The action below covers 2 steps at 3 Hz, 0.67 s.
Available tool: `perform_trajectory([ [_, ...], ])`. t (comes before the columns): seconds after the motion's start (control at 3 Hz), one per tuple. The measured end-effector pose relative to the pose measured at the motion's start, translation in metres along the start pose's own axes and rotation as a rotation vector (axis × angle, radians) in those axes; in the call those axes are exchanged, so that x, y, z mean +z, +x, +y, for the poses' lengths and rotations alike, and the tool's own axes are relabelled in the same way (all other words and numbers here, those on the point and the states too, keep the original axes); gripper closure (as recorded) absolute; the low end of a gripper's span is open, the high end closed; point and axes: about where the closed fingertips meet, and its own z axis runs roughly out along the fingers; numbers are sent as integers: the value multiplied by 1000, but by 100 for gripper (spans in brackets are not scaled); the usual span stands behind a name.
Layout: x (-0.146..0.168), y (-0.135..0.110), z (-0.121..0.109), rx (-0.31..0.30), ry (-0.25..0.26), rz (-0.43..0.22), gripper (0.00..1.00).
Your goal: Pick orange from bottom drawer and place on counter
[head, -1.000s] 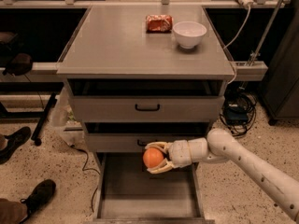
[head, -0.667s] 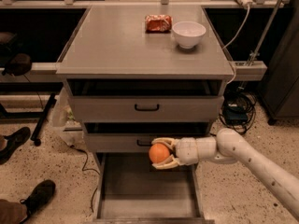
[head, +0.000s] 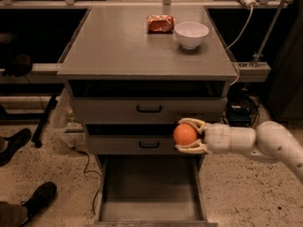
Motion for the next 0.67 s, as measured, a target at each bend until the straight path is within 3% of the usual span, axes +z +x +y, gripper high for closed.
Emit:
perform_trajectory([
  [0.33, -30, -38, -41, -27, 93, 45, 100],
  [0.67, -40, -78, -83, -38, 162, 82, 100],
])
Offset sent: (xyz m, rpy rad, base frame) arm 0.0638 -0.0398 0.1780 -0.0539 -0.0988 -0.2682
